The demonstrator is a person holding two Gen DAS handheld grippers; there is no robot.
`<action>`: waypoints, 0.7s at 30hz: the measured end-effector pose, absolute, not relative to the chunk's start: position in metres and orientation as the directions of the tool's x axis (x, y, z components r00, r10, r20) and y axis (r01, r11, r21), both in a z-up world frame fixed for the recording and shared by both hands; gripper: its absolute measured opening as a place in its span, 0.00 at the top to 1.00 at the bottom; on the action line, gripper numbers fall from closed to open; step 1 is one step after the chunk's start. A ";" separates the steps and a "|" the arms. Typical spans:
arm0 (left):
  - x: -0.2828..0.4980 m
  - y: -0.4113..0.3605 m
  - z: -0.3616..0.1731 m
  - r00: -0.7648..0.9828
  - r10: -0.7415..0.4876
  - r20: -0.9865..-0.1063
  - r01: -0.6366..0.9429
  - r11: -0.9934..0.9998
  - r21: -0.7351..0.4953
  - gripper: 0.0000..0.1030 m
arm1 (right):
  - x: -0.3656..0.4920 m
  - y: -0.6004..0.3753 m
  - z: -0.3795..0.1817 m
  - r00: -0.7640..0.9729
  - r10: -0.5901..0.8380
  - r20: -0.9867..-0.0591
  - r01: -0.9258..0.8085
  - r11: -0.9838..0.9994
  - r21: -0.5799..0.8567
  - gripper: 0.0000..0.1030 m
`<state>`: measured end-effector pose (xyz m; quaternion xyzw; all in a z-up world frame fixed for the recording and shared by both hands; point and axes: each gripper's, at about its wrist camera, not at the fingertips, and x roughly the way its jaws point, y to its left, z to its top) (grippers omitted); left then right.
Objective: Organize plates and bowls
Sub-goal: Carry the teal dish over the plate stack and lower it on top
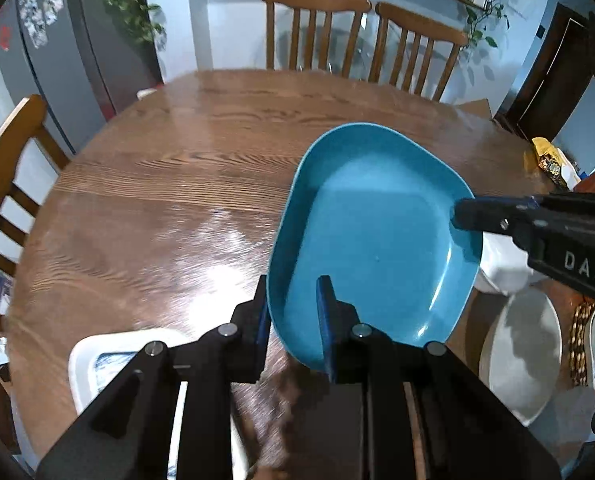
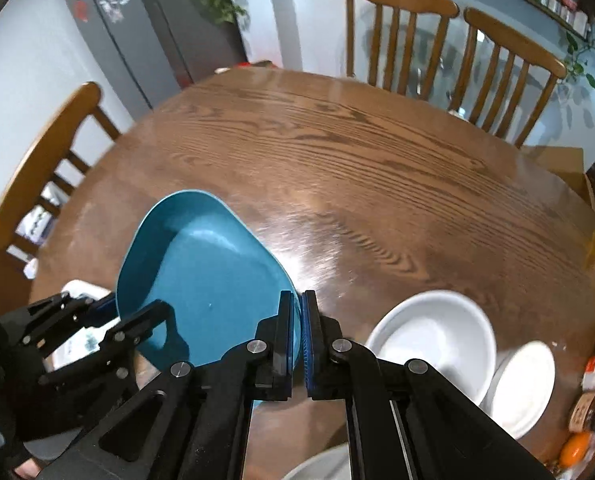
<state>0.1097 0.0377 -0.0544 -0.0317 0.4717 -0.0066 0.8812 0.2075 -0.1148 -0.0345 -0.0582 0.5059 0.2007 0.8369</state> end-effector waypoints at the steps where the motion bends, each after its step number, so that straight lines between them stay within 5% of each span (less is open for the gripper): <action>1: 0.102 0.041 -0.050 0.565 -0.037 -0.824 -0.020 0.998 -0.058 0.81 | 0.203 -0.111 -0.034 0.409 0.284 -0.867 -0.401 0.910 0.109 0.95; 21: 0.007 0.101 -0.041 0.604 0.092 -0.791 -0.140 0.990 0.009 0.81 | 0.099 -0.044 -0.032 0.334 0.415 -0.846 -0.509 0.835 0.208 0.95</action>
